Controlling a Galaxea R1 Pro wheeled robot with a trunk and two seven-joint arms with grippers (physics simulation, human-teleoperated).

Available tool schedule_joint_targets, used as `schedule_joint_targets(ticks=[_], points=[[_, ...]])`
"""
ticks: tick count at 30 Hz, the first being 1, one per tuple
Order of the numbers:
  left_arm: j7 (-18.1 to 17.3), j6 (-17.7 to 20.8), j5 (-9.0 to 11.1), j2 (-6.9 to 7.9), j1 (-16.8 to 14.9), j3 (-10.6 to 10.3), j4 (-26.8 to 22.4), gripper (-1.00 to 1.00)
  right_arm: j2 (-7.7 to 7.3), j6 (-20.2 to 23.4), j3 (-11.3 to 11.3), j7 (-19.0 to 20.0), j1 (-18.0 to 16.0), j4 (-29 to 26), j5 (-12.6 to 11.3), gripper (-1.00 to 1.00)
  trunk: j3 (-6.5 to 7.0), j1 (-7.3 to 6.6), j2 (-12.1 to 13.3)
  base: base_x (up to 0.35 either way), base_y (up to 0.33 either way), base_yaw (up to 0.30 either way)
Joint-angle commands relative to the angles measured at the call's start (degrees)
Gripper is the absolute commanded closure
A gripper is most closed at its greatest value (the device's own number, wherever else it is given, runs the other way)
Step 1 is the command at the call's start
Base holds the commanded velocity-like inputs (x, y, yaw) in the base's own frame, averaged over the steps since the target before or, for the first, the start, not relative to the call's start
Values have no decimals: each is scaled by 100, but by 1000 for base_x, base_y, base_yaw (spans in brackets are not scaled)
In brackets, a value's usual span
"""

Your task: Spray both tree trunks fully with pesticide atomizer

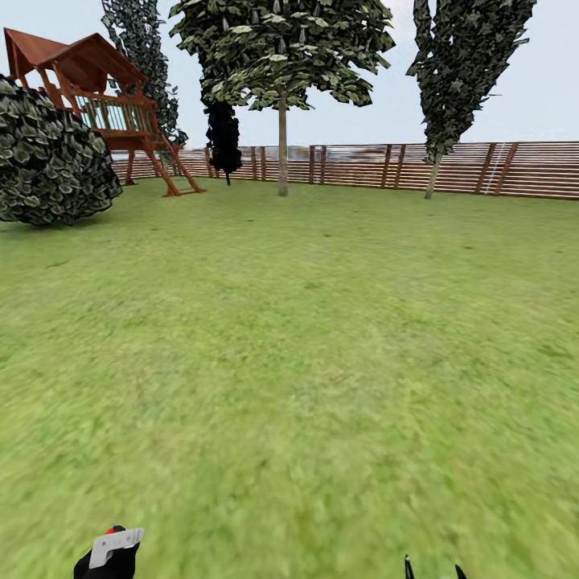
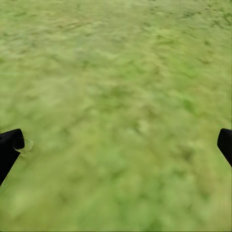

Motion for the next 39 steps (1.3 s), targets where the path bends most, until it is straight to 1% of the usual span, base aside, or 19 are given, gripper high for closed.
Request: schedule_joint_targets(ticks=[1, 11, 21, 39], points=[[-3, 1, 3, -2, 1, 0, 0, 100, 0, 0, 3, -1, 0, 0, 10, -100, 0, 0, 0, 340, 0, 0], [2, 1, 3, 4, -1, 7, 0, 100, -2, 0, 7, -15, 0, -1, 26, -100, -1, 0, 0, 340, 0, 3], [2, 1, 4, 2, 0, 7, 0, 100, 4, 0, 16, -20, 0, 11, 27, -100, -24, 0, 0, 340, 0, 129], [-1, 1, 10, 4, 3, 7, -8, 100, 4, 0, 16, -20, 0, 9, 27, -100, -25, 0, 0, 340, 0, 3]])
